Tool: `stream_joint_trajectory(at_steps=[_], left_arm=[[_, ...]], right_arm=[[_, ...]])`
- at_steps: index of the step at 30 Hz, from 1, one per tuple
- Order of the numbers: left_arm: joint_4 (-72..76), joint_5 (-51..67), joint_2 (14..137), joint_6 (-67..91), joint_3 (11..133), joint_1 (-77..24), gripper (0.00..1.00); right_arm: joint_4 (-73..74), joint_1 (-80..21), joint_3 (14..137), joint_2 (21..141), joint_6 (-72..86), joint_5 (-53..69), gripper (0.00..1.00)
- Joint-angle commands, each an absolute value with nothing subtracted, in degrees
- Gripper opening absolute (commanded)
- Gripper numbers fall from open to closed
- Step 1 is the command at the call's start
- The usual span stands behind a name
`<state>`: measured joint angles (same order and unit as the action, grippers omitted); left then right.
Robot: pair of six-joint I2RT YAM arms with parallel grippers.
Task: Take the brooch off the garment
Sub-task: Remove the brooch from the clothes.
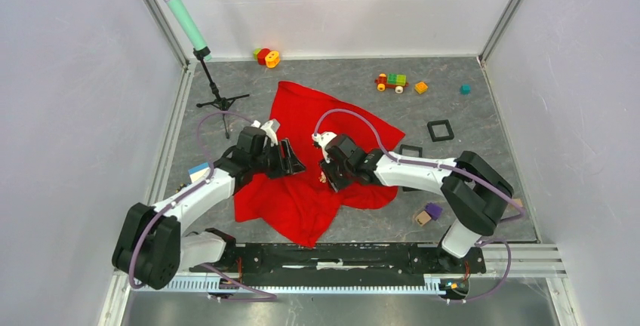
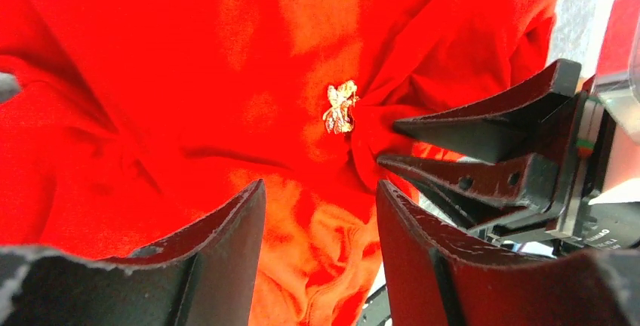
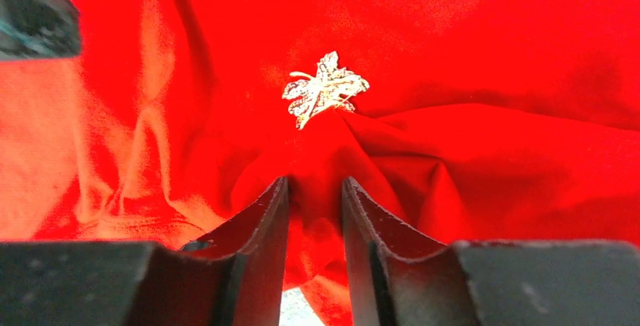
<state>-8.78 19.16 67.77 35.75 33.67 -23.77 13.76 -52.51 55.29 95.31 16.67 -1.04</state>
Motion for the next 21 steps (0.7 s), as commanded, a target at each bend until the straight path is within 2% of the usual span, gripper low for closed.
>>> stream_joint_trajectory(at_steps=[1,3,6,13,21], left_arm=[[-3.1,26.0,71.6,34.0,34.0,-23.9,0.61],[-0.4,29.6,73.6,35.7,34.3,-23.9,0.59],[4.2,34.7,75.8,37.9,34.9,-23.9,0.57],[7.7,38.4,74.8,40.1,34.1,-24.0,0.56],[7.8,38.4,74.6,41.0,34.4,-23.9,0.53]], right_arm=[[8.3,-52.7,55.6,93.9,14.9,1.5,0.27],[6.2,-52.7,54.2,91.3,14.5,1.9,0.11],[4.1,-52.7,52.4,86.9,13.3,1.6,0.00],[0.4,-52.8,48.2,80.0,11.2,4.3,0.00],[0.4,-53.4,47.6,79.0,10.2,5.7,0.00]])
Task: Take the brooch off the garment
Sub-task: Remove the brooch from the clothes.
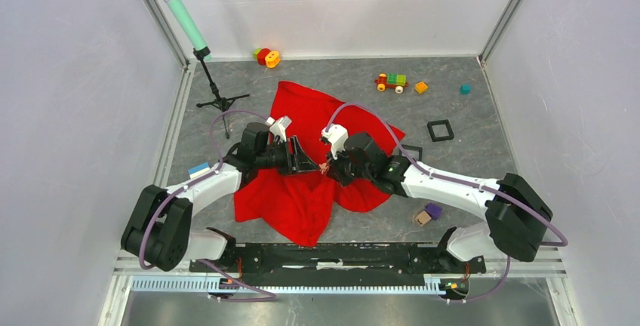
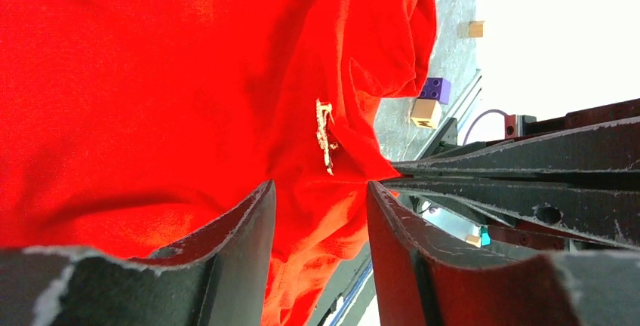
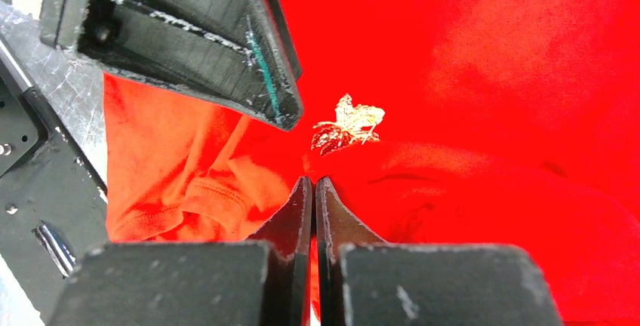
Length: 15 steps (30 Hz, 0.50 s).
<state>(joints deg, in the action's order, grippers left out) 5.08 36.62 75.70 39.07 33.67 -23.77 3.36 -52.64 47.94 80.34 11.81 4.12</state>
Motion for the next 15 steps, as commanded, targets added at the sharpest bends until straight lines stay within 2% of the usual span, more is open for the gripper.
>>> stream_joint_trajectory(at_steps=[1,7,15], left_arm=[[7.9,38.3,74.9,41.2,34.6,-24.0,0.52],[8.7,37.5,79.4,42.6,36.3,-24.4,0.43],[12.7,39.5,84.5,44.3,38.3,-25.6,0.36]], right_arm=[[0.4,-53.6,47.5,78.9,10.1,5.7,0.00],[-1.3,-54.0,47.3,79.3,9.9,6.0,0.00],[-1.3,-54.3,47.1,79.8,9.6,6.2,0.00]])
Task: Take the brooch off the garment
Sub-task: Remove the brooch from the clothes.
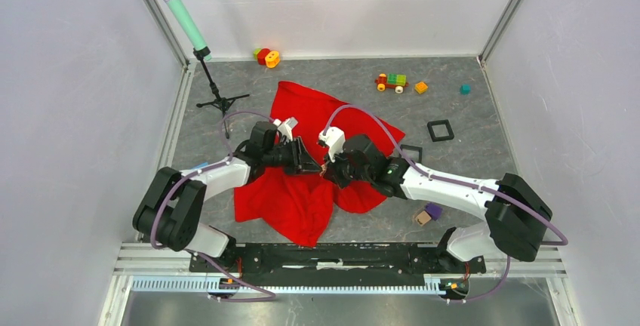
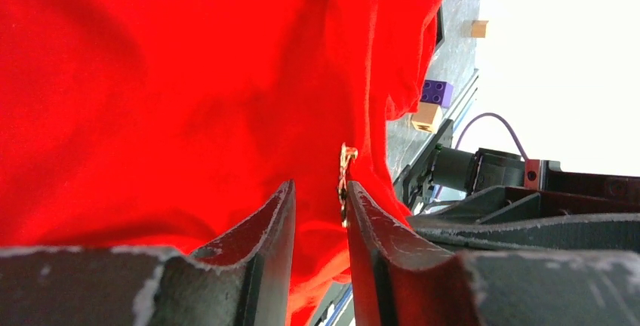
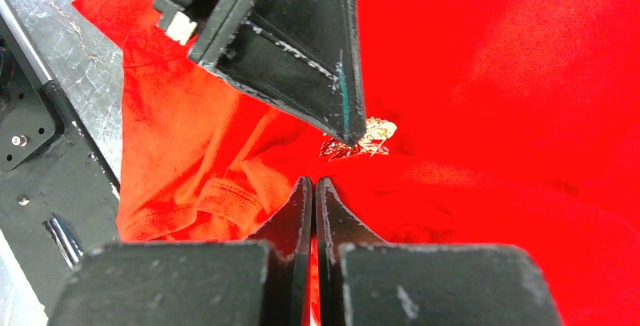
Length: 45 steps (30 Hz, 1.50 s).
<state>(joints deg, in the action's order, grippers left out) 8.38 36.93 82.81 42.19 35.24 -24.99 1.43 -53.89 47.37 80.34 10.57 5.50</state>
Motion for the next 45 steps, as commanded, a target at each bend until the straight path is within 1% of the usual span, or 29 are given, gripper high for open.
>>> stream_joint_trajectory(at_steps=[1,4,11,15,18,22,28,30,33,38,40,41,42,45], left_arm=[[13.1,39.5,85.1,44.4,38.4,-25.7,0.36],[13.8,39.6,86.0,44.6,38.9,-25.7,0.34],[15.5,39.4,87.3,45.3,39.4,-25.7,0.21],[15.5,38.6,87.7,44.8,39.2,-25.7,0.16],[15.9,38.1,88.4,44.4,38.9,-25.6,0.03],[19.7,35.5,85.7,44.3,36.2,-25.6,0.02],[20.1,32.2,78.9,39.2,34.3,-26.9,0.02],[23.5,30.9,76.7,38.6,32.7,-28.7,0.02],[27.3,27.5,73.4,38.2,30.3,-31.5,0.02],[29.8,24.3,68.2,37.8,27.5,-32.4,0.02],[27.2,24.5,67.4,36.8,28.4,-32.4,0.02],[24.9,24.7,67.2,36.0,29.4,-32.3,0.02],[23.3,25.1,67.0,35.6,30.0,-32.3,0.02],[22.3,26.3,65.7,35.2,29.8,-32.3,0.02]], right_arm=[[-1.3,-54.3,47.0,79.8,9.5,6.2,0.00],[-1.3,-54.3,47.0,80.1,9.4,6.4,0.00],[-0.8,-54.4,47.0,80.6,9.0,6.3,0.00],[-0.7,-54.4,47.2,81.0,8.8,6.4,0.00],[-0.5,-54.5,47.4,81.4,8.9,6.4,0.00],[-0.2,-54.5,46.5,80.9,9.4,6.5,0.00],[-1.3,-54.5,40.3,79.9,12.6,6.2,0.02],[-5.8,-54.4,37.3,79.8,15.1,10.7,0.02],[-16.7,-54.5,32.2,79.6,21.3,17.6,0.02],[-19.3,-54.1,29.4,74.4,22.9,13.6,0.05],[-17.7,-53.9,29.3,72.2,21.8,11.9,0.10],[-15.9,-53.7,29.6,71.3,21.2,10.6,0.16],[-14.5,-53.5,29.9,70.7,20.6,9.6,0.27],[-11.8,-51.9,29.8,68.3,19.5,8.5,0.50]])
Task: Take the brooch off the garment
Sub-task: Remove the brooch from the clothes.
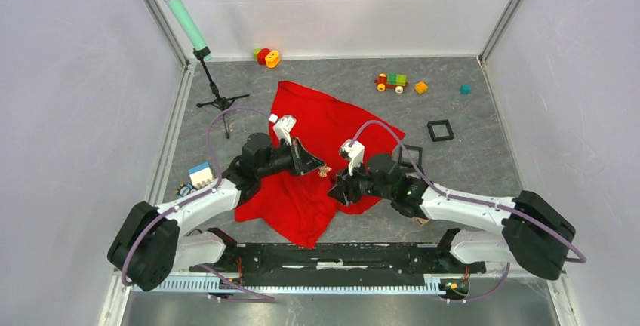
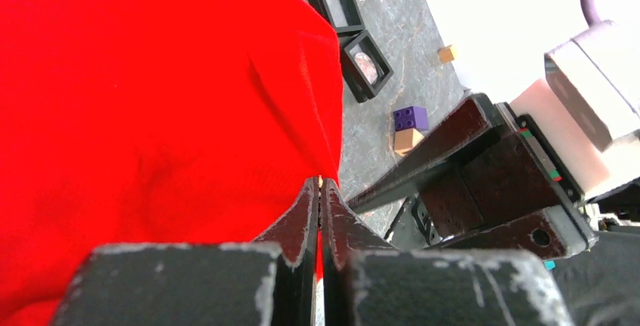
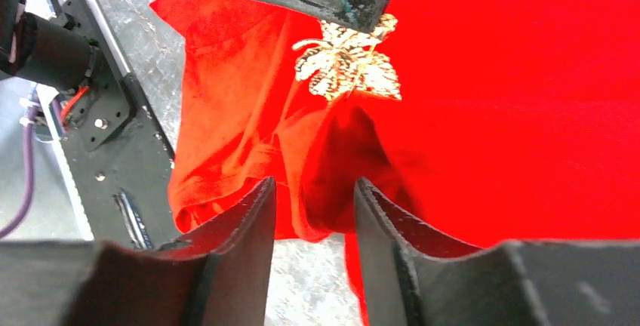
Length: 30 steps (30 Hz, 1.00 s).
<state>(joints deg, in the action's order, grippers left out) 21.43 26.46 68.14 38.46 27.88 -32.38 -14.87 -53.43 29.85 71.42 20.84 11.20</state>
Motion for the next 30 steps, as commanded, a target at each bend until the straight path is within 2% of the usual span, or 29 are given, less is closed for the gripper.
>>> stream_joint_trajectory(at_steps=[1,8,11,12,15,24,30], left_arm=[[22.6,26.4,65.2,35.1,29.2,-32.4,0.02],[25.3,29.9,64.5,37.8,28.3,-32.3,0.02],[26.3,32.2,64.5,38.3,28.4,-32.3,0.02],[26.8,32.7,64.5,38.5,28.3,-32.3,0.02],[29.3,34.0,64.2,39.8,27.4,-32.3,0.02],[36.6,39.3,64.0,47.0,27.7,-32.3,0.02],[35.3,40.2,62.3,47.3,28.9,-32.4,0.02]], right_arm=[[-11.9,-51.0,29.2,66.9,19.5,8.8,0.55],[-17.8,-44.0,23.8,57.4,23.1,13.3,0.73],[-19.3,-41.9,24.0,57.7,24.4,16.7,0.74],[-20.4,-41.2,24.1,58.3,25.5,18.1,0.74],[-25.2,-40.5,24.3,60.2,30.1,22.2,0.64],[-46.8,-40.5,21.5,66.3,45.1,31.6,0.64],[-47.4,-40.5,21.6,66.5,46.2,30.1,0.52]])
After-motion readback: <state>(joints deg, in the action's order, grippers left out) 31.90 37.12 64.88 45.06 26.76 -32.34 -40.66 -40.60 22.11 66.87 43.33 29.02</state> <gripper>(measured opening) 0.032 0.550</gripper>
